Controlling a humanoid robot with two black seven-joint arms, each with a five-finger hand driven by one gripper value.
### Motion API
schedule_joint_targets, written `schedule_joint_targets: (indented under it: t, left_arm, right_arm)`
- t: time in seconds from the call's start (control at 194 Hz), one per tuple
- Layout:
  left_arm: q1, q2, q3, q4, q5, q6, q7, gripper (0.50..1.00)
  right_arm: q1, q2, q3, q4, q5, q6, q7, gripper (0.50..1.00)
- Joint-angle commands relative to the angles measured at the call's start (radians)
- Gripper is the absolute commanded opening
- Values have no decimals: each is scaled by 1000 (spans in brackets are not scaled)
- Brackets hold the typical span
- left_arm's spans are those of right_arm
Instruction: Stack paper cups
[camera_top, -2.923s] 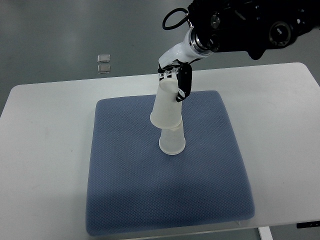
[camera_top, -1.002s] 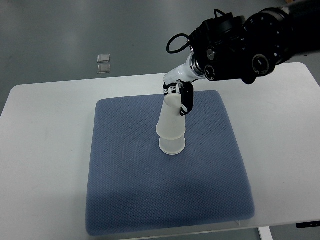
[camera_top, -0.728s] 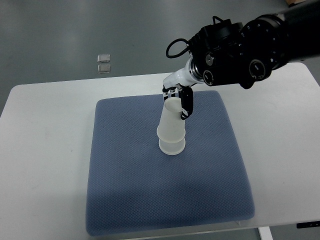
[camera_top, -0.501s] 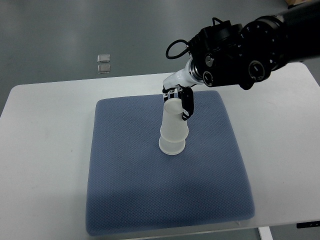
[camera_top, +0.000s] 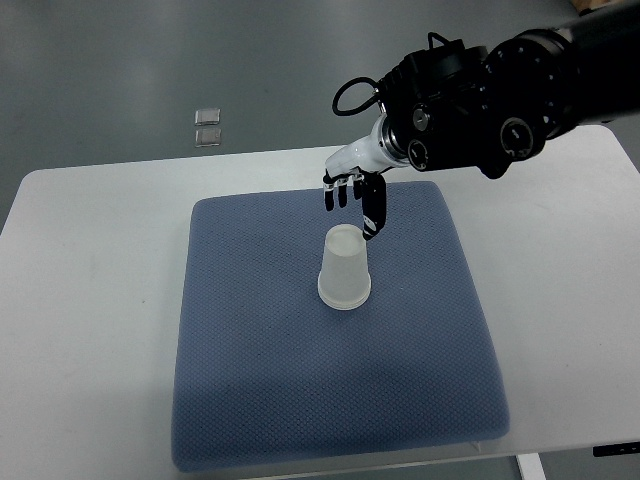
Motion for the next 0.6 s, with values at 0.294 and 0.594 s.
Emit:
schedule_joint_targets:
  t: [0.294, 0.594]
  left_arm:
    - [1, 0, 0, -2, 0, 0, 0, 1000]
    - [-1, 0, 2, -4, 0, 0, 0, 1000]
  right_arm:
    - [-177, -284, 285, -99, 190, -175, 32, 823]
    - [-674, -410, 888, -234, 279, -338, 168, 823]
